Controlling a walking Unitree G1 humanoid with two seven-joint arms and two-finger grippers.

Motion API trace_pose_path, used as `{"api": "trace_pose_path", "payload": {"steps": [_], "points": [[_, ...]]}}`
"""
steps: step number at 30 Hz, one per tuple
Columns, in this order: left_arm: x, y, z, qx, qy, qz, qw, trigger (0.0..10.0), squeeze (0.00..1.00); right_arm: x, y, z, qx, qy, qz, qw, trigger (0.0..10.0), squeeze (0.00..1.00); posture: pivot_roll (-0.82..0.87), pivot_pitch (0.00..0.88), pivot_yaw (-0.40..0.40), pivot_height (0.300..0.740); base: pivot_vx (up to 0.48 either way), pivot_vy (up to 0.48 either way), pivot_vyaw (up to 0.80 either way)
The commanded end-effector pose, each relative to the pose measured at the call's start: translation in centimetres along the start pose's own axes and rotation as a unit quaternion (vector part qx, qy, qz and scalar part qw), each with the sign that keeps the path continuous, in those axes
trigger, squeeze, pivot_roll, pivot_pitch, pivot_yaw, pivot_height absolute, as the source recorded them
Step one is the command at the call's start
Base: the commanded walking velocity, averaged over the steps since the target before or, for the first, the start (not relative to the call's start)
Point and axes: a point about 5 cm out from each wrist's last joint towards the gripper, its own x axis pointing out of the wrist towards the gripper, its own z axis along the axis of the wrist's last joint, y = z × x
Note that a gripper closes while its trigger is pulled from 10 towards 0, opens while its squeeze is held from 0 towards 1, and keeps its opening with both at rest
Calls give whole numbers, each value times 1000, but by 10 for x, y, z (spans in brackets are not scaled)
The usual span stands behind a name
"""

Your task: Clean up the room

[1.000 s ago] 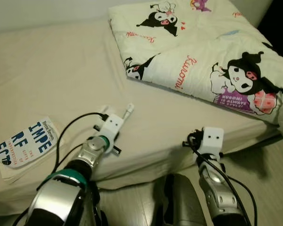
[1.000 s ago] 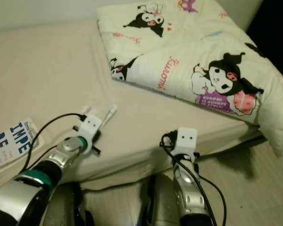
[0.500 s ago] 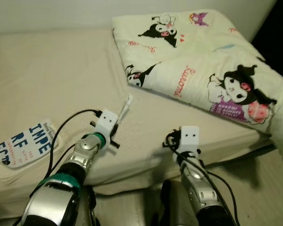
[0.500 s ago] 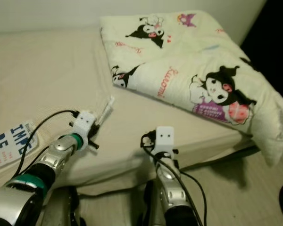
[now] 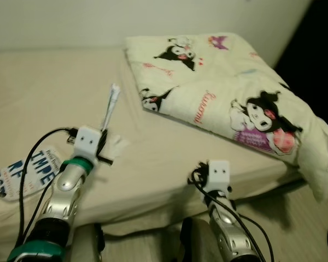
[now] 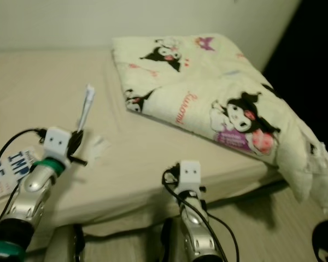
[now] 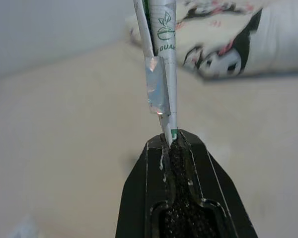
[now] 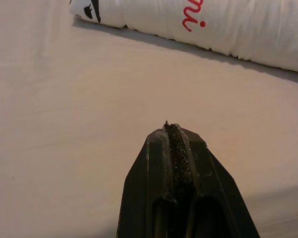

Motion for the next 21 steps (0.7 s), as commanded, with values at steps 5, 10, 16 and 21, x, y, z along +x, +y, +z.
{"api": "trace_pose_path", "payload": {"steps": [5, 10, 16, 21], "points": [[-20, -15, -4, -5, 11, 3, 1000, 10000, 0, 2, 0, 1, 11, -16, 8, 1000, 10000, 0, 149, 0, -67, 571, 0, 0, 0], [-23, -20, -4, 1, 24, -8, 1000, 10000, 0, 0, 4, 1, 9, -15, 21, 1000, 10000, 0, 146, 0, -66, 571, 0, 0, 0], [-20, -28, 2, -2, 29, -22, 999, 10000, 0, -2, 1, -4, 30, -5, 11, 999, 10000, 0, 145, 0, -31, 571, 0, 0, 0], [-10, -39, 12, 2, 30, -53, 998, 10000, 0, -4, -8, -9, 57, 2, -26, 998, 10000, 0, 152, 0, 45, 571, 0, 0, 0]]}}
